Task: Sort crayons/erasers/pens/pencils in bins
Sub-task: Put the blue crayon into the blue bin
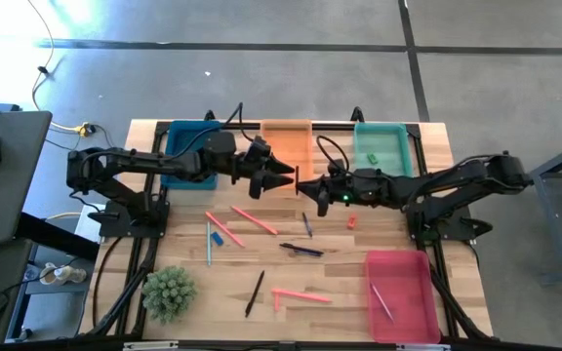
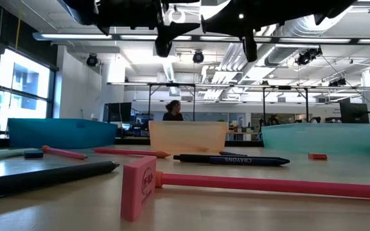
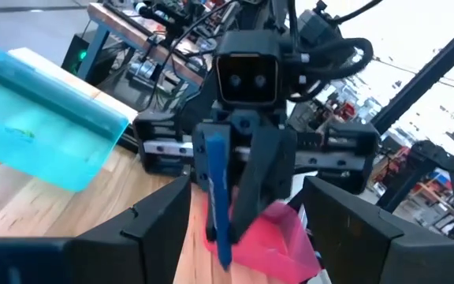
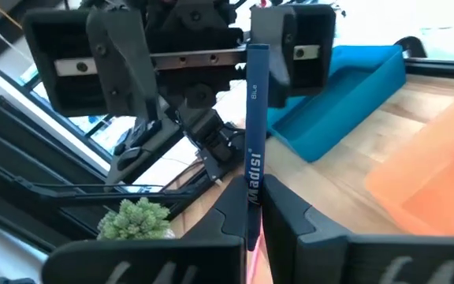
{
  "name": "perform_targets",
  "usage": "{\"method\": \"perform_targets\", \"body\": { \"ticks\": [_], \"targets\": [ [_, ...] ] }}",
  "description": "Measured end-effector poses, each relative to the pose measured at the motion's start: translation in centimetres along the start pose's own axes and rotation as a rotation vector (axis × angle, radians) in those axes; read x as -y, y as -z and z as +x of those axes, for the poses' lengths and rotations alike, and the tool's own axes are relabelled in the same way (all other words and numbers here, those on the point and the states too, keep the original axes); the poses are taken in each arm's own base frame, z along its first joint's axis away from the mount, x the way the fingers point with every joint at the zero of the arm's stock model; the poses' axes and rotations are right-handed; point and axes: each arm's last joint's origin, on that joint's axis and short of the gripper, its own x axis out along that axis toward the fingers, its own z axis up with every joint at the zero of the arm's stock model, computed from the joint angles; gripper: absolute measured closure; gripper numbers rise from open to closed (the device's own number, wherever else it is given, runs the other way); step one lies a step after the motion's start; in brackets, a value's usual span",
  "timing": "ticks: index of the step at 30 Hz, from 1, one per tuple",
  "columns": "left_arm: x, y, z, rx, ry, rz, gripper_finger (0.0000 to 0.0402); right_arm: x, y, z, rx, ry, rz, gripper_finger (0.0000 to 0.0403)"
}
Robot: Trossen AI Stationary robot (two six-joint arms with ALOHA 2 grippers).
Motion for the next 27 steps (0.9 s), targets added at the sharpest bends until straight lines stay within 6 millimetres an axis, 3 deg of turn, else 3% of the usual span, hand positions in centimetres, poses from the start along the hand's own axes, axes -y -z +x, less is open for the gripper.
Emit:
{"method": "perform_targets", "body": {
  "ticks": [15,27],
  "targets": [
    [-0.17,-0.08,-0.07,0.002,-0.006,-0.022,0.0234,-0.04,0.54,1.02,0.006,-0.067,0.007,0.04],
    [-0.13,-0.05,-0.05,0.0,-0.005,0.012,0.0362,-0.02,0.54,1.02,0.007,-0.064,0.008,0.04]
  ]
}}
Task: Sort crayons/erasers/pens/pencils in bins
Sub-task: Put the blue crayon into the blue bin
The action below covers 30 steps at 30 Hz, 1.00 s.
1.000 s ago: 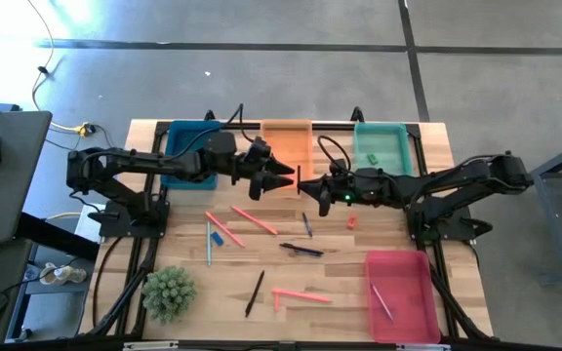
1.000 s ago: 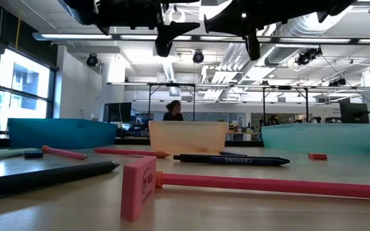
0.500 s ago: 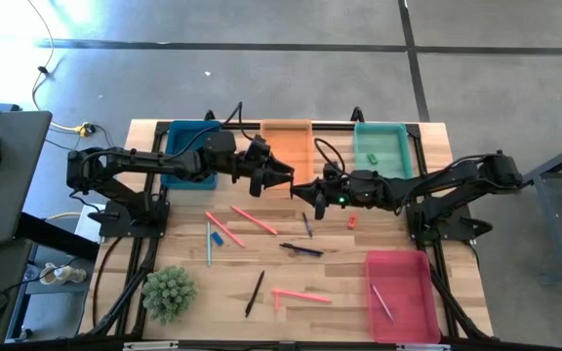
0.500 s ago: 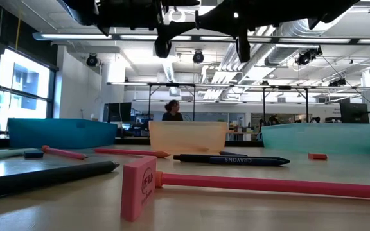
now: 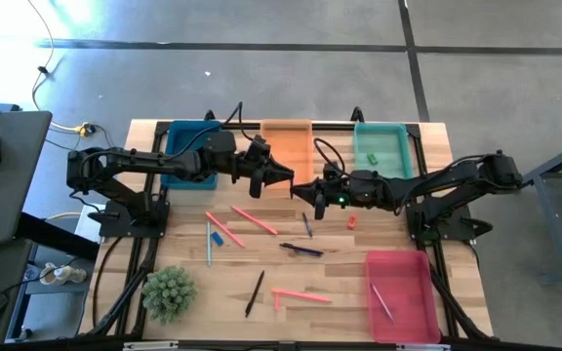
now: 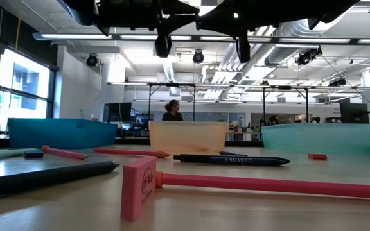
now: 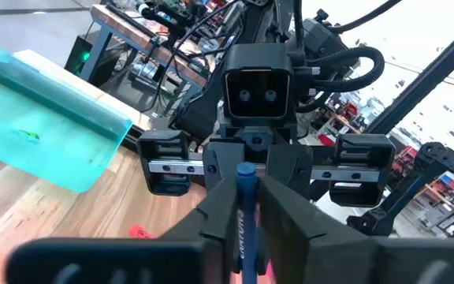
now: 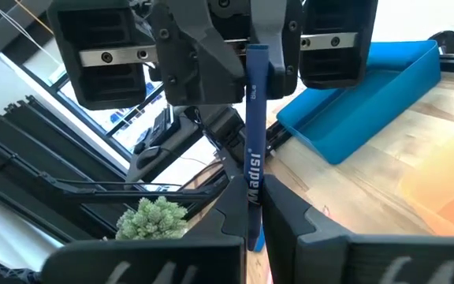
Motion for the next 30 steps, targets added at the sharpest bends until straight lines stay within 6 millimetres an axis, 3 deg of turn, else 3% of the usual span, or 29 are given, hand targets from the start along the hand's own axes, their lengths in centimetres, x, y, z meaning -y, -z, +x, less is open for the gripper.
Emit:
{"method": "perform_targets", "body": {
  "ticks": [5,12,24,30],
  "targets": [
    [0.0,0.0,0.0,0.0,0.001,0.0,0.0395,0.0,0.0,0.0,0.0,0.001,-0.002,0.04],
    [0.0,0.0,0.0,0.0,0.001,0.0,0.0384,0.0,0.0,0.0,0.0,0.002,-0.002,0.0392],
    [-1.0,0.7,-0.4,-0.095,-0.085,0.02,0.0387,0.8,0.2,0.0,-0.048,0.057,-0.028,0.026],
    [-1.6,0.0,-2.3,-0.123,-0.237,0.06,0.0387,1.3,0.2,0.0,-0.088,0.068,-0.019,0.0233]
  ]
}}
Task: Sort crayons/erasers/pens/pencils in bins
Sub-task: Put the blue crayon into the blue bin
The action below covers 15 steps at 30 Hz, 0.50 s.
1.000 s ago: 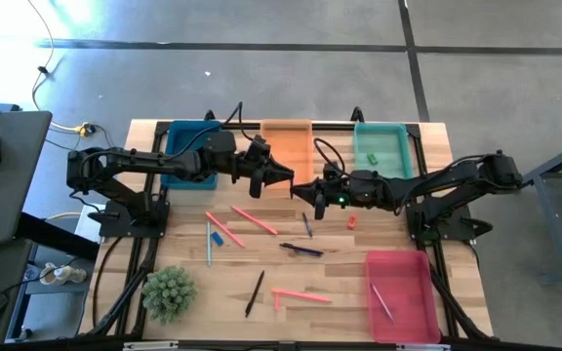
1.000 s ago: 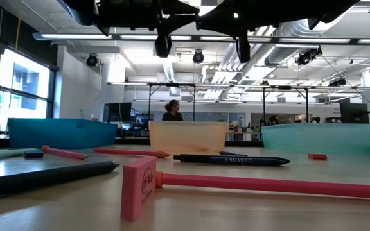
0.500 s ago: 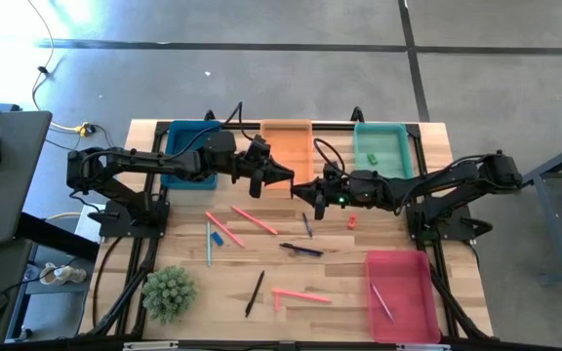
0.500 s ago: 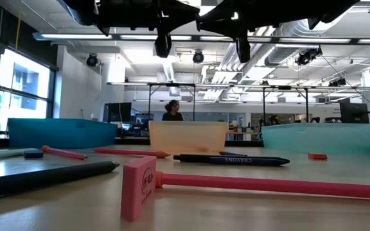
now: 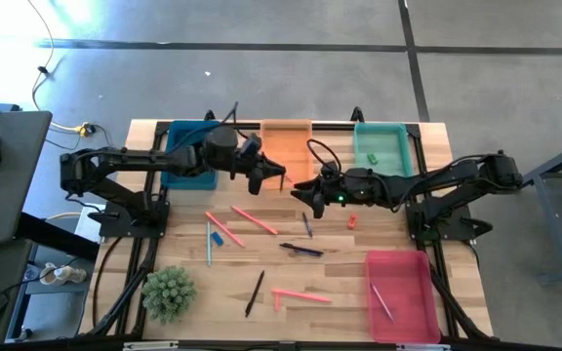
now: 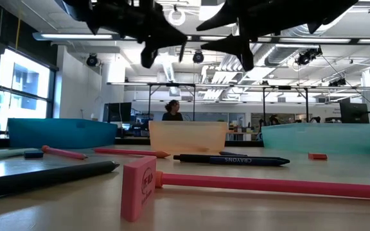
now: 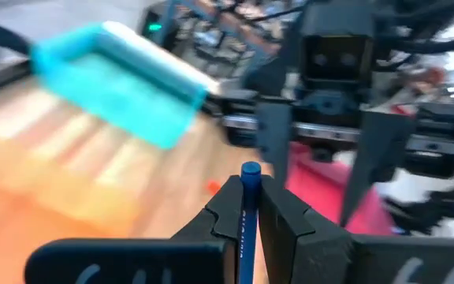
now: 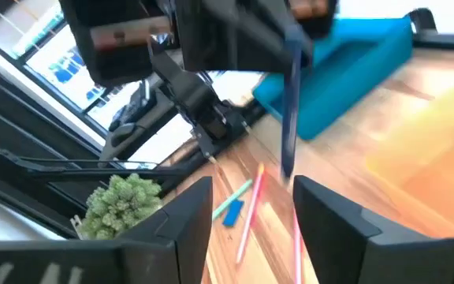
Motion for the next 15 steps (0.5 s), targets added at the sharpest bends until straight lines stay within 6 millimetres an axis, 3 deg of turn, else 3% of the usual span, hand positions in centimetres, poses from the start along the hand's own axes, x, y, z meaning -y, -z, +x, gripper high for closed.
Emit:
{"method": "perform_targets", "body": {
  "ticks": [15],
  "targets": [
    [-1.8,-0.6,-9.6,-0.123,-0.547,0.075,0.0387,0.9,0.9,-0.1,-0.104,0.082,0.05,0.0231]
  ]
}}
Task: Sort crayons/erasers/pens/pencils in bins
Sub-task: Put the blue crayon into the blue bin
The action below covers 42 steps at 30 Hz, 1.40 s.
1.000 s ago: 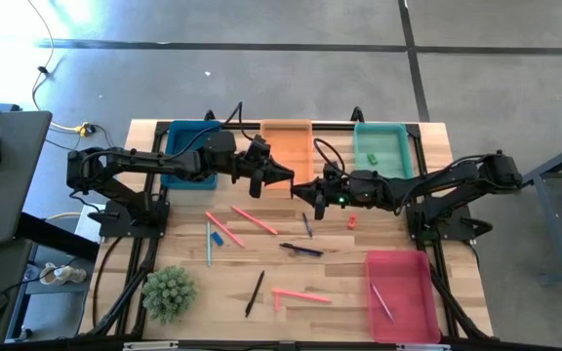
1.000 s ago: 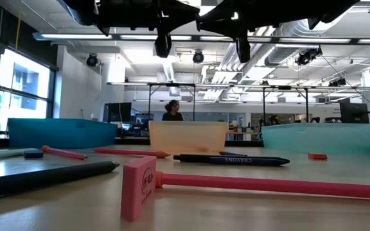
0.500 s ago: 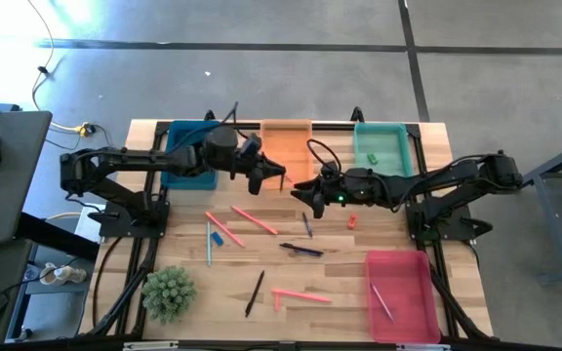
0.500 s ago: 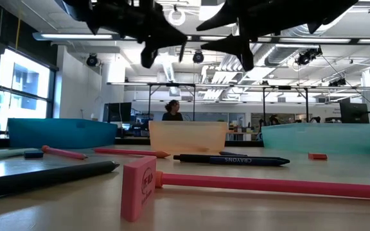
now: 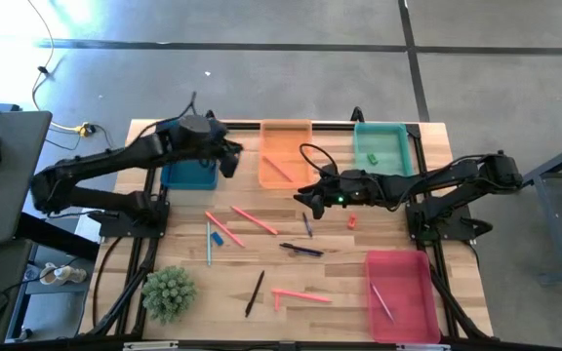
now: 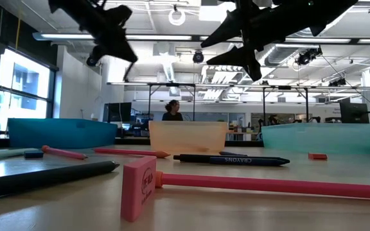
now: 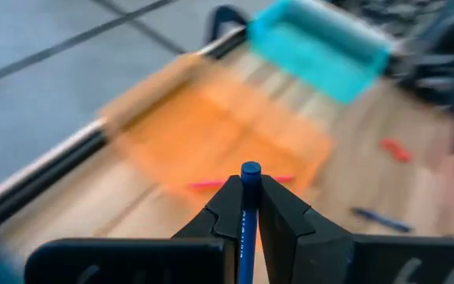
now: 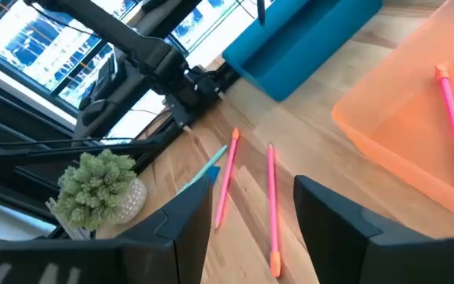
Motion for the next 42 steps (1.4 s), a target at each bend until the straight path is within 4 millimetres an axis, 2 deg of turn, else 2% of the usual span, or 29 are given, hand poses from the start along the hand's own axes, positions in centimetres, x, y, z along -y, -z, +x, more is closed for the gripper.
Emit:
{"method": "perform_targets", "body": {
  "ticks": [6,13,19,23,34,42],
  "targets": [
    [-2.7,1.3,-2.1,-0.114,-0.239,-0.039,0.0387,0.1,-0.1,0.0,0.001,0.002,-0.015,0.0231],
    [-5.1,2.5,-2.7,-0.25,-0.394,-0.095,0.0387,0.3,-0.3,0.0,0.008,0.01,-0.013,0.0231],
    [-6.7,4.3,-2.0,-0.309,-0.444,-0.145,0.0387,0.4,-0.3,0.1,0.009,0.013,-0.013,0.0231],
    [-7.2,5.6,-1.3,-0.333,-0.436,-0.186,0.0387,0.4,-0.3,0.1,0.009,0.013,-0.013,0.0231],
    [-7.5,7.0,-0.6,-0.336,-0.472,-0.202,0.0387,0.5,-0.2,0.0,-0.005,0.025,-0.015,0.0231],
    [-7.8,7.3,0.3,-0.351,-0.494,-0.198,0.0387,0.5,-0.2,0.0,-0.007,0.027,-0.016,0.0231]
  ]
}}
